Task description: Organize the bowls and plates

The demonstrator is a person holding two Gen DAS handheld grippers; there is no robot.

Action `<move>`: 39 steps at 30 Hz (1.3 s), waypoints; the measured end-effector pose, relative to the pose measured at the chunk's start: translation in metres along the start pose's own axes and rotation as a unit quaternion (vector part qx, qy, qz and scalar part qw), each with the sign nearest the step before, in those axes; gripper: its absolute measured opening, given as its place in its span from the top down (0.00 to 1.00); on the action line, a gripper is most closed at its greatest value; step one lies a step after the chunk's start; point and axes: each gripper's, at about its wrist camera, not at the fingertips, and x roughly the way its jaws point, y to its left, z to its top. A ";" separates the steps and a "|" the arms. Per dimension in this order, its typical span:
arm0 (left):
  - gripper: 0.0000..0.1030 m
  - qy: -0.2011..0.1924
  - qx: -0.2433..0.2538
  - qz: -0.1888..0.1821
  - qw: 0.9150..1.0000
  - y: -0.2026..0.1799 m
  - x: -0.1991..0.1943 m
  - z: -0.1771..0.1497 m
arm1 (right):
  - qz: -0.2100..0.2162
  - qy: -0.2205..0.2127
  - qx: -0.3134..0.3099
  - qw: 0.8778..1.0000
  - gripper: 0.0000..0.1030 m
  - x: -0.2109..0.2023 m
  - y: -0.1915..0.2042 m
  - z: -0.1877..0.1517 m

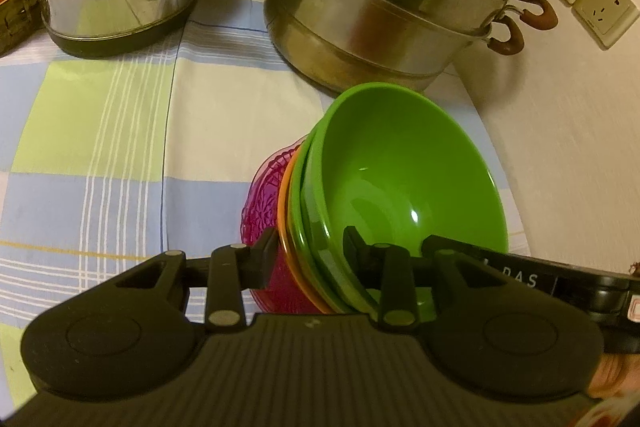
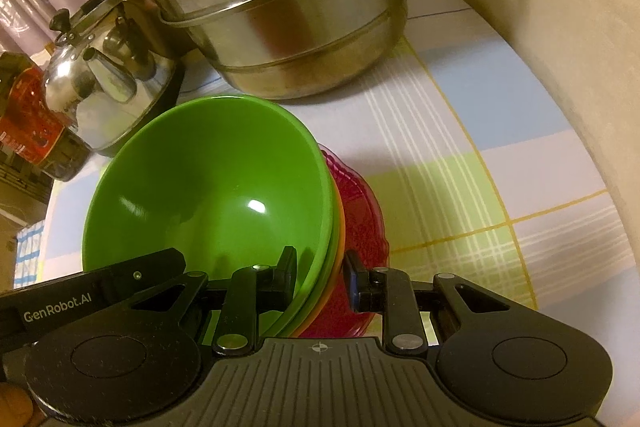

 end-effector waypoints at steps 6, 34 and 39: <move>0.70 -0.002 -0.004 -0.004 1.000 0.002 -0.001 -0.001 | 0.002 -0.001 0.004 1.000 0.75 0.000 0.000 -0.001; 0.18 -0.114 -0.003 0.010 0.993 0.003 -0.072 -0.026 | 0.034 -0.060 0.026 0.997 0.47 -0.056 0.000 -0.020; 0.18 -0.143 0.013 0.022 0.989 -0.004 -0.096 -0.045 | 0.040 -0.069 0.028 0.996 0.47 -0.076 0.000 -0.033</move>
